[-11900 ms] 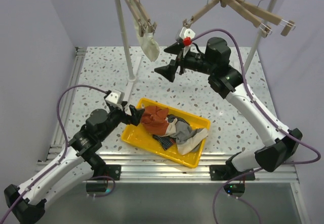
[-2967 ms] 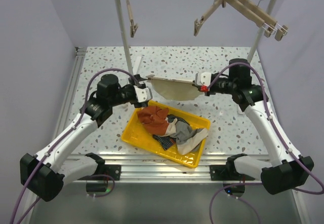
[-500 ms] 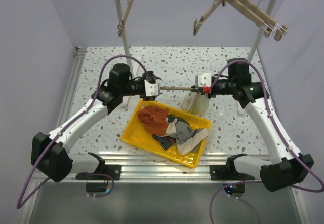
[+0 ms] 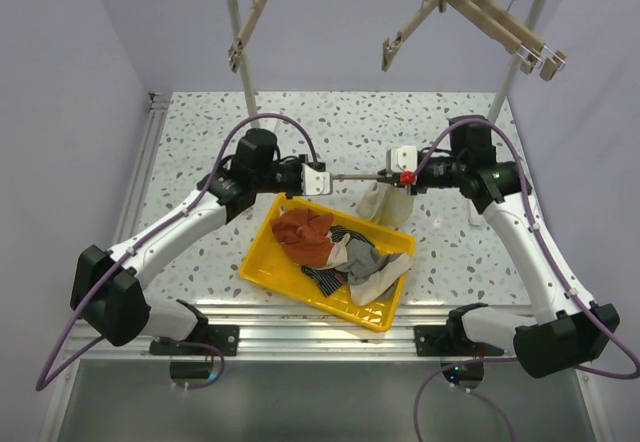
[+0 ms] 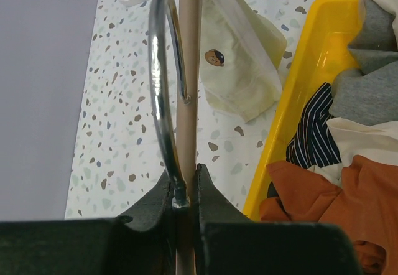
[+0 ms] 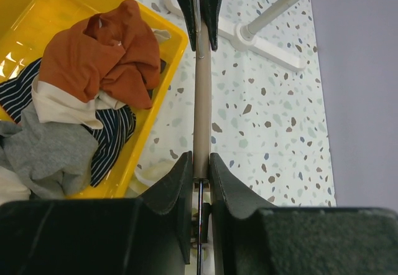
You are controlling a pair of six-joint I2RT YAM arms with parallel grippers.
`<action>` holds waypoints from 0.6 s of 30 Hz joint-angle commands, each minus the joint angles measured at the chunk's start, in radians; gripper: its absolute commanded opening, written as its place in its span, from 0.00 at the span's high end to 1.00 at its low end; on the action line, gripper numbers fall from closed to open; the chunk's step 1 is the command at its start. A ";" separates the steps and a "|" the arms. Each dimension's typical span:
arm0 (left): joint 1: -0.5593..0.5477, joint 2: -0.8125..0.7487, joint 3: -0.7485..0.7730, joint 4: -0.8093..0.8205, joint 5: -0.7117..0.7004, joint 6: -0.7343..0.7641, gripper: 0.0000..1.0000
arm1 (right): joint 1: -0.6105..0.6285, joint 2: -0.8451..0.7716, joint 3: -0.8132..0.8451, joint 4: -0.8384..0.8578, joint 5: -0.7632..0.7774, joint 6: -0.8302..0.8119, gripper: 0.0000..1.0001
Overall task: Remove the underwear clipped to the hanger
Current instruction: Remove the underwear from the hanger.
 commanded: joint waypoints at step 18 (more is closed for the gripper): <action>0.009 -0.062 0.009 -0.081 -0.177 0.073 1.00 | -0.095 0.145 0.245 -0.393 -0.028 -0.245 0.02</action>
